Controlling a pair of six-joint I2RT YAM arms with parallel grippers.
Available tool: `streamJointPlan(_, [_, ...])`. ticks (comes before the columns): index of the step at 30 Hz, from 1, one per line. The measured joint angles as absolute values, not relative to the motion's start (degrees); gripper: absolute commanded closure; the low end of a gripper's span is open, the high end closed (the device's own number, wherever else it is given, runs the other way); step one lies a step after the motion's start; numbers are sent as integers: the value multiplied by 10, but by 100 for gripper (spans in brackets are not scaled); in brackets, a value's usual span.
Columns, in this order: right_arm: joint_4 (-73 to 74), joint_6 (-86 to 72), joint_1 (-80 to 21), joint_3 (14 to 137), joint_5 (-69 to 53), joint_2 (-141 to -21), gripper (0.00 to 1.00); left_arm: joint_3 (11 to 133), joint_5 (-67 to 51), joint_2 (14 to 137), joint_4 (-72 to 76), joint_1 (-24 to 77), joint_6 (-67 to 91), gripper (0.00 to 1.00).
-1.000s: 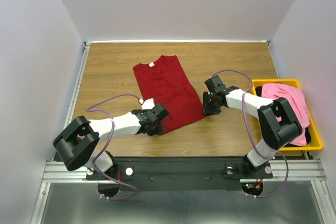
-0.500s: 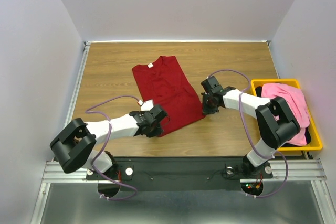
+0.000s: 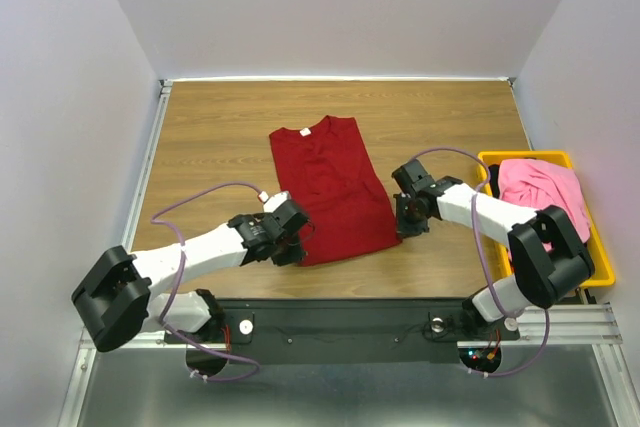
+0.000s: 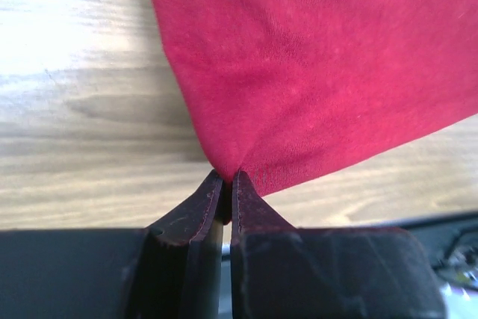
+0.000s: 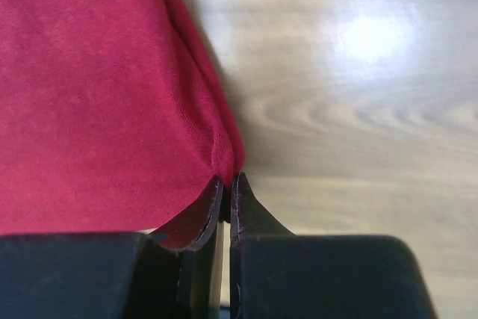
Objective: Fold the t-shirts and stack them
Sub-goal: Fold the tshirt
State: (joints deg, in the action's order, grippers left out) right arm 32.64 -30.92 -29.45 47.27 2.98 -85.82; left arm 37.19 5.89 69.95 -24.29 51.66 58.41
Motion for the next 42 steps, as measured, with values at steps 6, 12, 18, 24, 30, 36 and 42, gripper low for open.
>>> streamJointPlan(6, [410, -311, -295, 521, 32, -839, 99, 398, 60, 675, -268, 517, 581, 100])
streamJointPlan(12, [444, -306, -294, 619, 48, -838, 99, 482, 100, 675, -296, 506, 573, 100])
streamJointPlan(18, [467, -292, -287, 708, 61, -846, 99, 522, 126, 672, -297, 461, 542, 100])
streamJointPlan(24, [478, -279, -285, 790, 66, -887, 99, 552, 126, 677, -286, 388, 486, 100])
streamJointPlan(30, [481, -267, -280, 873, 72, -940, 99, 579, 113, 712, -258, 333, 424, 100])
streamJointPlan(36, [484, -256, -271, 941, 73, -985, 99, 605, 92, 748, -239, 296, 378, 100])
streamJointPlan(42, [486, -247, -263, 1002, 72, -1037, 99, 627, 60, 784, -212, 250, 338, 100])
